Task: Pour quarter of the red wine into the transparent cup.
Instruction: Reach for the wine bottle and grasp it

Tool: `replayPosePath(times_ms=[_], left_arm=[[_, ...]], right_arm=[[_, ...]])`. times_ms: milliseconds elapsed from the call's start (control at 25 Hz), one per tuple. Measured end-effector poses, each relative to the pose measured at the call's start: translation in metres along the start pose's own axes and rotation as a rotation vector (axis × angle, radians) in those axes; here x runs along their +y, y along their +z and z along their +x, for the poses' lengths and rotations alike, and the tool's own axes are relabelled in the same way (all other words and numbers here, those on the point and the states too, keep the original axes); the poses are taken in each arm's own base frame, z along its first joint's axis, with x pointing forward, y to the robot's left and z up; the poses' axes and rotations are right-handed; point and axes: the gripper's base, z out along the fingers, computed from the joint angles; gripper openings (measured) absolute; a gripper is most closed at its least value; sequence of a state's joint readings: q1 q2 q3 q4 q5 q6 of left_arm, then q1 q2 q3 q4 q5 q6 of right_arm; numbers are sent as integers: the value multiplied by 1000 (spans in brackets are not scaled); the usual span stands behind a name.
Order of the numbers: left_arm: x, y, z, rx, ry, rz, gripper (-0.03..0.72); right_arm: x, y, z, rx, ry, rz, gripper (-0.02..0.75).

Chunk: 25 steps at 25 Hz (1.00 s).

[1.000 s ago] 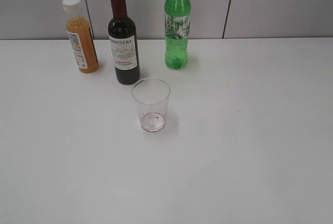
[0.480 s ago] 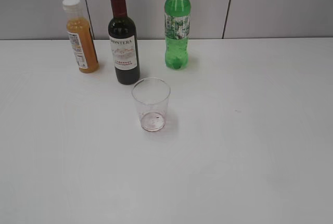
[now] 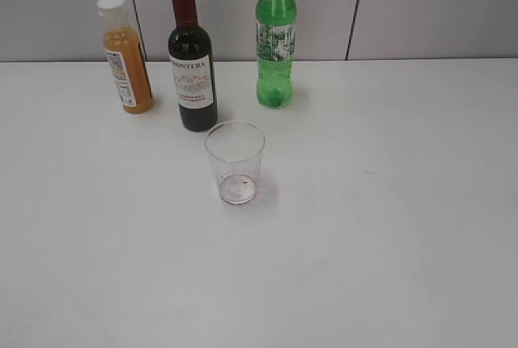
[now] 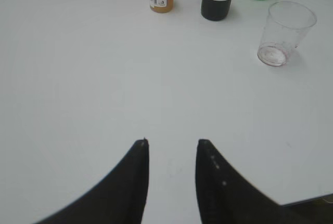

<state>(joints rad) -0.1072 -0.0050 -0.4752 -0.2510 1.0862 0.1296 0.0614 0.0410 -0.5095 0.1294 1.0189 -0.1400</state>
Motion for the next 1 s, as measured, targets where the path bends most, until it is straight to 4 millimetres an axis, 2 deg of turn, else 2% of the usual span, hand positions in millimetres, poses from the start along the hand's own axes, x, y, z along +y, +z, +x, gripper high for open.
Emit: replayPosePath(times_ms=[160,1000], left_arm=[[0,0,0,0,0,0,241],[0,0,0,0,0,0,241]], right_arm=[[0,-6,4,-32,-8,8,593],[0,-6,5,-27,-9,9,593]])
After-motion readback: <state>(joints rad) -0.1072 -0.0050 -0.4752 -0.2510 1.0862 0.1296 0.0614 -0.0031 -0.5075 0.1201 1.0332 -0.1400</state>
